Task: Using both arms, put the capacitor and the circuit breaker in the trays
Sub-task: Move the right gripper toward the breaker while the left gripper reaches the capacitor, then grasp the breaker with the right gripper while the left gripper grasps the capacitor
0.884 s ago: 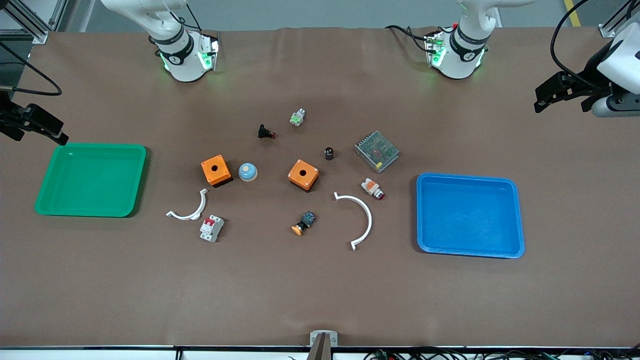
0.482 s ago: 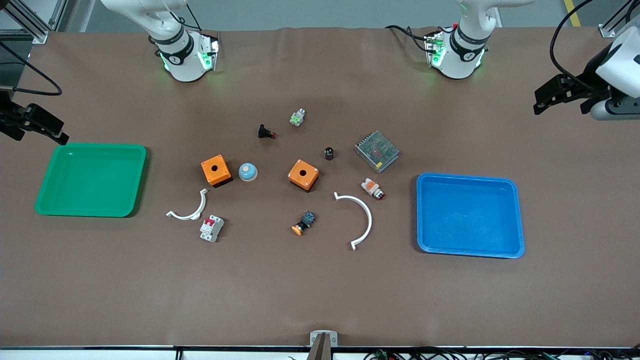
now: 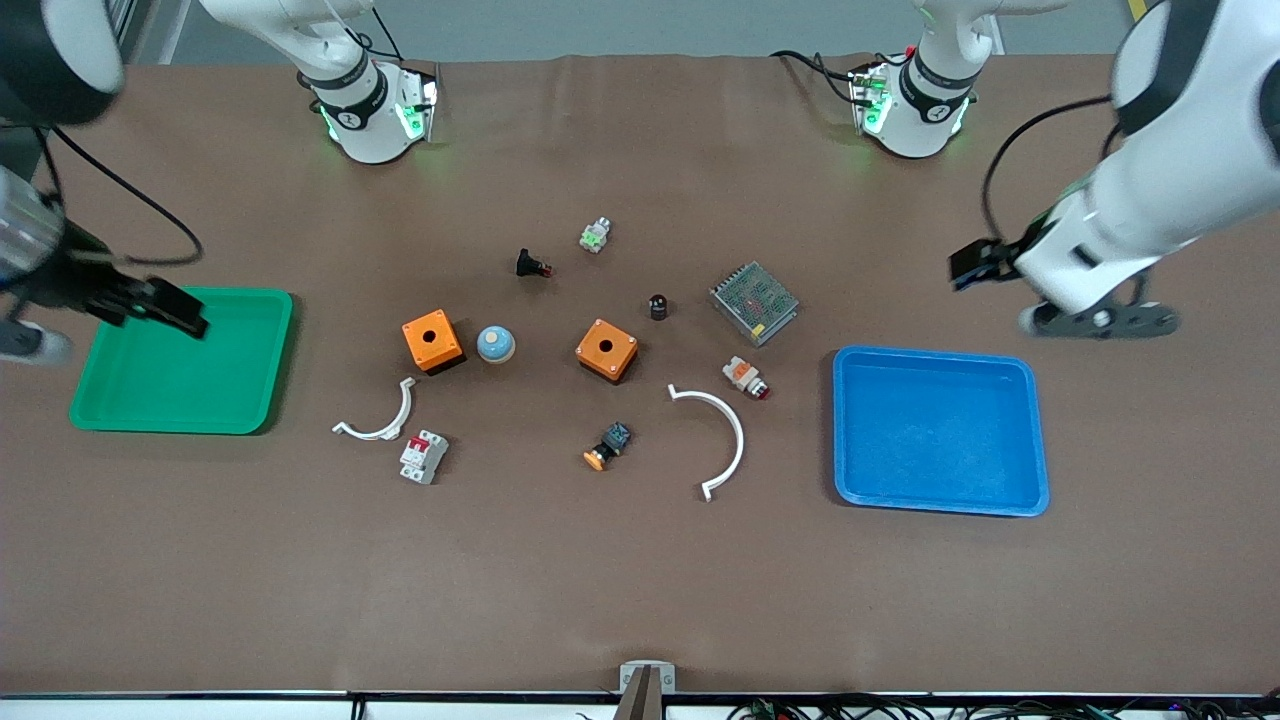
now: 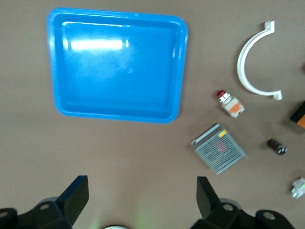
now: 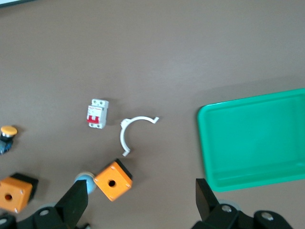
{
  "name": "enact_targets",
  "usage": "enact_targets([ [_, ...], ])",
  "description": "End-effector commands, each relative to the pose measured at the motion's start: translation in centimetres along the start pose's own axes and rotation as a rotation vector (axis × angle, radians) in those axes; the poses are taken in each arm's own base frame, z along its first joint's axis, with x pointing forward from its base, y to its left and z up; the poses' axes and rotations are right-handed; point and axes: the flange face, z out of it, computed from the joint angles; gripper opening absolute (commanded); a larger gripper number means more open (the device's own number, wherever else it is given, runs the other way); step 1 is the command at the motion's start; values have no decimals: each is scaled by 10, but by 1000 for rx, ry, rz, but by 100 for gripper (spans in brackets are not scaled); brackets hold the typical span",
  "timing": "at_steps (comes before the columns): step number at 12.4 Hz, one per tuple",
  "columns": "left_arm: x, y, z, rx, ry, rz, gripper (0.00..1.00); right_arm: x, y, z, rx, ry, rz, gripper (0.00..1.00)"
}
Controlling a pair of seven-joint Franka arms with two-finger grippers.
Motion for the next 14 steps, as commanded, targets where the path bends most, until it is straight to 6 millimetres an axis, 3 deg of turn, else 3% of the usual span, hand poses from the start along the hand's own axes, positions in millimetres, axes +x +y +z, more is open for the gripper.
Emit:
enact_targets([
  [1, -17, 52, 43, 3, 25, -87, 100, 18, -48, 63, 17, -45, 112, 100],
  [3, -27, 91, 78, -17, 60, -153, 100, 29, -78, 121, 8, -56, 195, 100],
  [5, -40, 135, 137, -36, 66, -185, 100, 39, -104, 181, 4, -41, 235, 100],
  [6, -55, 166, 183, -69, 89, -248, 100, 41, -116, 220, 5, -25, 246, 100],
  [9, -79, 221, 260, -81, 50, -325, 98, 45, -116, 293, 14, 20, 249, 100],
  [11, -93, 253, 299, -87, 75, -409, 91, 38, -124, 322, 25, 46, 235, 100],
  [12, -101, 267, 319, -74, 80, -446, 89, 33, -123, 334, 32, 65, 232, 95],
  [13, -105, 275, 330, -69, 92, -477, 88, 28, -121, 343, 38, 78, 231, 82],
  [14, -108, 282, 341, -69, 100, -522, 86, 24, -124, 346, 38, 78, 224, 60],
])
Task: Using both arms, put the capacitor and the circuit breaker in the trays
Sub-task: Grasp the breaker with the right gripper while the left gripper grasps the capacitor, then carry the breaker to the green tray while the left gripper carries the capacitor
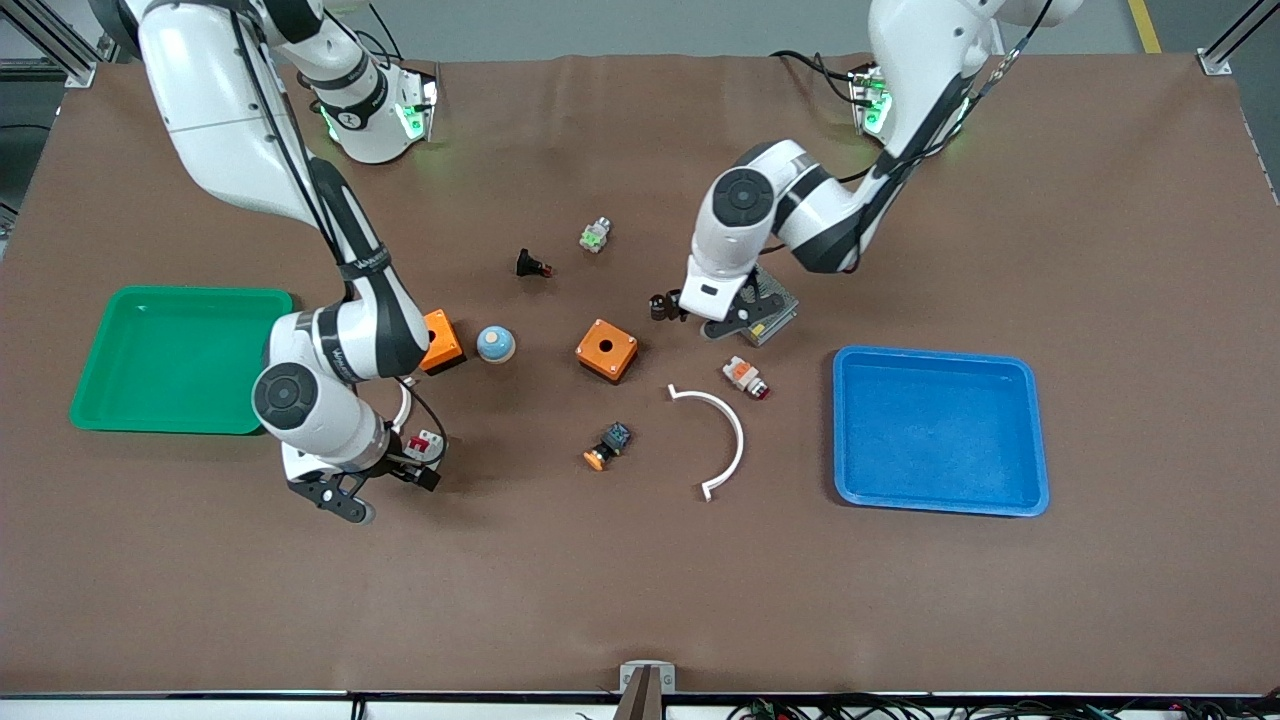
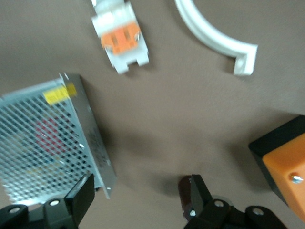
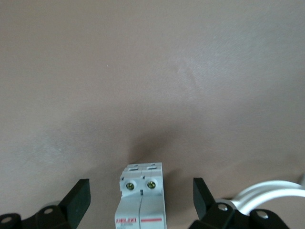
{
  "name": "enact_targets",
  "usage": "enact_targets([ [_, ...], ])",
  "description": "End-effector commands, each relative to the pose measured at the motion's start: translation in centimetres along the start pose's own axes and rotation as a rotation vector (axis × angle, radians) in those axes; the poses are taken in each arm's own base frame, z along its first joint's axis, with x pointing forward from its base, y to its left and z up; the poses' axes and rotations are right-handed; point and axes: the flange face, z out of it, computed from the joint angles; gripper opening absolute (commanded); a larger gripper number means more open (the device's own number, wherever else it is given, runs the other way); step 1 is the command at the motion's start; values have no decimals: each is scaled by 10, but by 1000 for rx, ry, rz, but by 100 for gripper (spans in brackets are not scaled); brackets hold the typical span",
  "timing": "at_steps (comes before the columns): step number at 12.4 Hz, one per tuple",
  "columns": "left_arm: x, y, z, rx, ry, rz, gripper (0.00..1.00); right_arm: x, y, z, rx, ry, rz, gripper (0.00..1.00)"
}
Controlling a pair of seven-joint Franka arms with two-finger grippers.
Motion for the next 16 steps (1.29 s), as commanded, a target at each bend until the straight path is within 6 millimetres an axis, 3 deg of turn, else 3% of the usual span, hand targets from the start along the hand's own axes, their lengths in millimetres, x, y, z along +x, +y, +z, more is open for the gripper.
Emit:
enact_targets([
  [1, -12, 19, 16, -21, 30, -100, 85, -12, 0, -1, 6, -1, 11, 38],
  [3, -21, 34, 27, -30, 21, -145, 81, -11, -1, -3, 7, 0, 12, 15],
  [5, -27, 47, 38, -34, 21, -203, 78, -4, 5, -12, 6, -3, 4, 5],
  [6, -30, 50, 43, -34, 23, -227, 76, 1, 17, -17, -30, -39, -6, 4],
  [7, -34, 51, 46, -30, 23, -242, 75, 14, 40, -46, -47, -76, -42, 4],
  [9, -36, 50, 47, -27, 24, -251, 65, 42, 101, -84, -64, -150, -128, 4],
  [11, -38, 51, 48, -27, 23, -263, 48, 58, 155, -107, -59, -201, -207, 5],
  [12, -36, 51, 47, -27, 24, -268, 36, 65, 184, -109, -54, -218, -242, 5],
  [13, -36, 51, 45, -31, 25, -268, 14, 69, 217, -107, -41, -231, -298, 5],
  [14, -33, 52, 39, -38, 29, -278, 1, 71, 241, -104, -31, -238, -337, 5],
  [16, -7, 48, 4, -63, 63, -312, 0, 61, 269, -98, -22, -232, -387, 5],
])
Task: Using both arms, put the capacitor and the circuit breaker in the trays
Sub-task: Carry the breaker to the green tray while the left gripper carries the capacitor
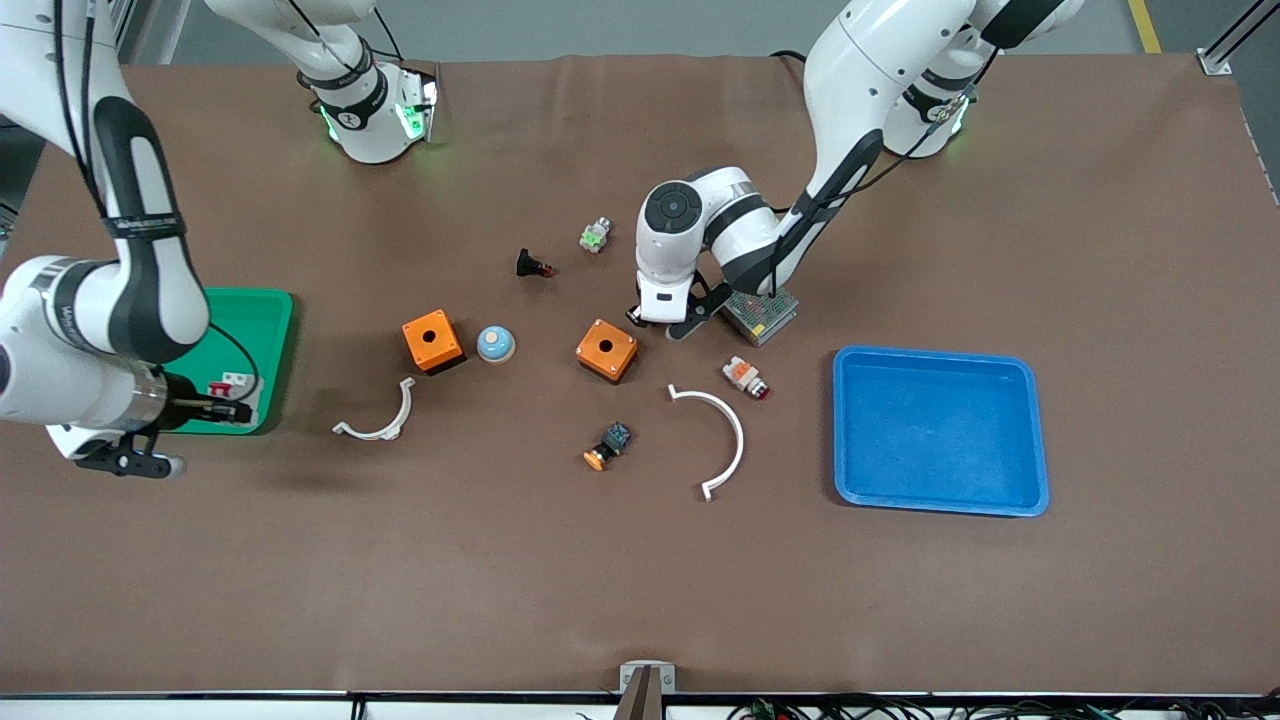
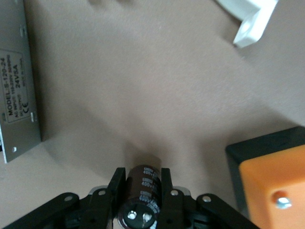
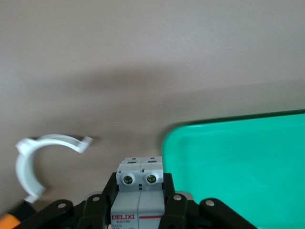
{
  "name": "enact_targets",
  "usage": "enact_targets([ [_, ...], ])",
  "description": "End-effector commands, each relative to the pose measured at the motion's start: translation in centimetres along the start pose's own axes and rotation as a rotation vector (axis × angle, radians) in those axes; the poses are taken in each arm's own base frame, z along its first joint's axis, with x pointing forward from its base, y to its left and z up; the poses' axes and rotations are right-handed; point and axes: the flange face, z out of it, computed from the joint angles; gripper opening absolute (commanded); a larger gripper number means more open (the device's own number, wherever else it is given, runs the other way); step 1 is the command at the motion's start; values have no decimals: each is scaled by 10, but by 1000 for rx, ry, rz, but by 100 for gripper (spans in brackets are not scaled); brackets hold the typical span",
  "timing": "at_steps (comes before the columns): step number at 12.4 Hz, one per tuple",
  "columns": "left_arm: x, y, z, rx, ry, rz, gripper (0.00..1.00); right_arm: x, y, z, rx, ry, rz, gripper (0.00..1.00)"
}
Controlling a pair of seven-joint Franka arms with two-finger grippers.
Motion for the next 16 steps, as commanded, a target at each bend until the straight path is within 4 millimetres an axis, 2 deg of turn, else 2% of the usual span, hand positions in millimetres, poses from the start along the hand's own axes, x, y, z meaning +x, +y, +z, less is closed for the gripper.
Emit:
enact_targets([
  [1, 39, 5, -57, -30, 69, -60, 0, -32, 19, 16, 12, 31, -81, 5],
  [3, 88, 3, -93, -29, 113, -77, 0, -45, 51, 41, 7, 65, -136, 5],
  [5, 154, -9, -125, -23, 148, -17, 0, -55, 61, 60, 3, 75, -155, 5],
  [7, 215, -22, -148, -28, 167, 18, 0, -61, 75, 67, 4, 72, -172, 10],
  [8, 241, -30, -151, -21, 171, 46, 0, -61, 78, 68, 5, 71, -169, 31],
  [10, 289, -53, -147, 8, 166, 87, 0, -61, 79, 66, 5, 73, -166, 83],
  [11, 315, -67, -142, 25, 159, 102, 0, -60, 78, 59, 5, 77, -169, 100],
  [13, 371, -102, -121, 59, 127, 106, 0, -61, 67, 27, 1, 112, -191, 100],
  [14, 395, -118, -109, 68, 115, 111, 0, -61, 53, 2, -5, 142, -210, 100],
  [15, 422, -138, -97, 73, 110, 117, 0, -59, 28, -20, -9, 163, -240, 100],
  [16, 451, -161, -84, 72, 99, 131, 0, -58, 20, -49, -7, 187, -209, 100],
])
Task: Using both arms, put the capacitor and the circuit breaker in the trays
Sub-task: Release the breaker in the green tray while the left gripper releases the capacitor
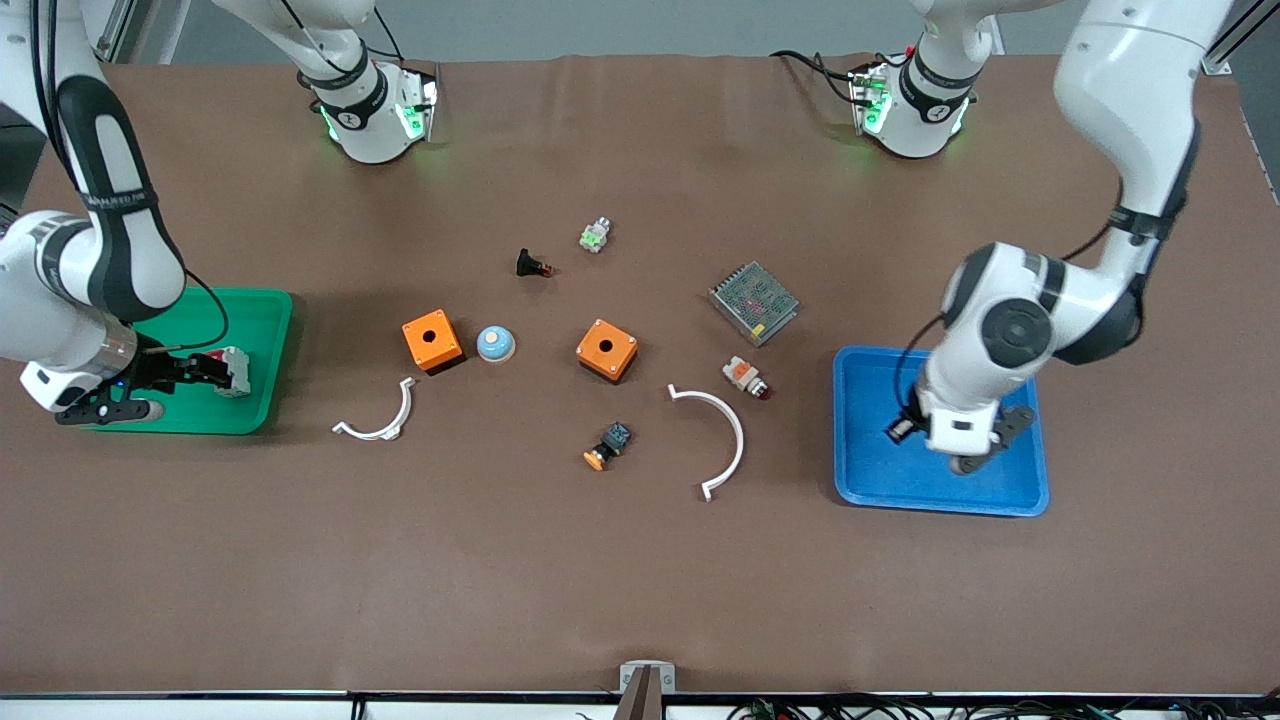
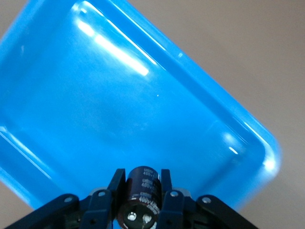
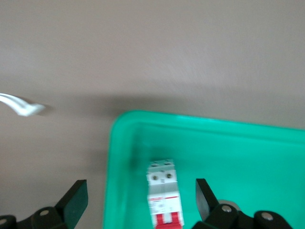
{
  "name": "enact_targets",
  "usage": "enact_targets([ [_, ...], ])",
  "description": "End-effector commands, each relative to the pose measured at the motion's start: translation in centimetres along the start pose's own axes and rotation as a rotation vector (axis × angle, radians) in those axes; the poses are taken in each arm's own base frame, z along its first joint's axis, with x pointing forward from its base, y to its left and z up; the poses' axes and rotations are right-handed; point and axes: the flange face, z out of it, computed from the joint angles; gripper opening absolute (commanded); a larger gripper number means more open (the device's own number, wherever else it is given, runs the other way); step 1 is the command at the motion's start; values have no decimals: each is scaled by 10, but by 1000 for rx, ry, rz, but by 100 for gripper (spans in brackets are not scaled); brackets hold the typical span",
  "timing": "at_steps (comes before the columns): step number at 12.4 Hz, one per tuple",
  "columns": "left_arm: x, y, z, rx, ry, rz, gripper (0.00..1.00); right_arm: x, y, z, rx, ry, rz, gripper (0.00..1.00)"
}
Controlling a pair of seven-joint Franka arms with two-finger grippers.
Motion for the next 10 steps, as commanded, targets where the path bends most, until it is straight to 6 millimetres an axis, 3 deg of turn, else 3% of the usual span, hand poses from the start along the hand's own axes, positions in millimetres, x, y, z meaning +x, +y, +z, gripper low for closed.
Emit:
enact_targets([
  [1, 36, -34, 31, -8, -15, 54, 1, 10, -30, -72, -3, 54, 26, 100],
  [4, 45, -50, 51, -1, -40, 132, 5, 21, -56, -143, 0, 92, 29, 100],
  [5, 50, -55, 57, -1, -47, 152, 17, 23, -72, -167, 2, 104, 35, 100],
  [6, 55, -60, 61, -2, -53, 165, 39, 26, -93, -191, 3, 104, 33, 100],
  [7, 56, -61, 62, -3, -55, 190, 76, 27, -111, -216, -20, 96, 21, 100],
  [8, 59, -63, 59, -5, -49, 189, 99, 26, -124, -238, -61, 74, 13, 100],
  [10, 64, -58, 30, -16, -4, 213, 100, 24, -144, -282, -96, 56, 45, 100],
])
